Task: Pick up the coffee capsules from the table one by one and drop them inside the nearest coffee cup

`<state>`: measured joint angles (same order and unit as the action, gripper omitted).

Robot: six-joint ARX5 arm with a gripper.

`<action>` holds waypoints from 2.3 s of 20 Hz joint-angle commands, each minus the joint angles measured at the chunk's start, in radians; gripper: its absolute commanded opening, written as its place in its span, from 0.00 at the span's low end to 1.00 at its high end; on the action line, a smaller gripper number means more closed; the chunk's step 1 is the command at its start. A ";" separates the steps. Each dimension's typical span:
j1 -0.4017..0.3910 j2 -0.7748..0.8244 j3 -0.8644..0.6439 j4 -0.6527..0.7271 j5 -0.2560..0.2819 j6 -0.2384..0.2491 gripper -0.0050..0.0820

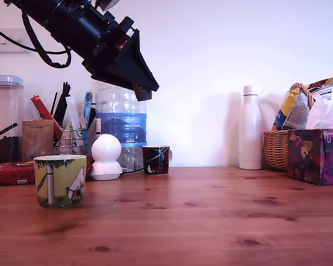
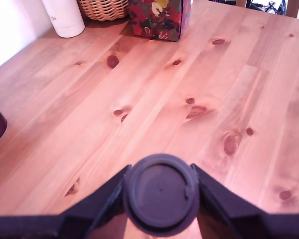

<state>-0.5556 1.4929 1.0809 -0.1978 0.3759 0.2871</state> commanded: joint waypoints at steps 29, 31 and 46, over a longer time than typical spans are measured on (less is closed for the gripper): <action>0.420 -0.107 -0.089 -0.144 0.099 0.009 0.16; 0.425 -0.107 -0.124 -0.096 0.098 -0.003 0.16; 0.336 -0.018 -0.141 -0.018 -0.055 -0.130 0.16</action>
<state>-0.2153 1.4570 0.9451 -0.2226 0.3271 0.1608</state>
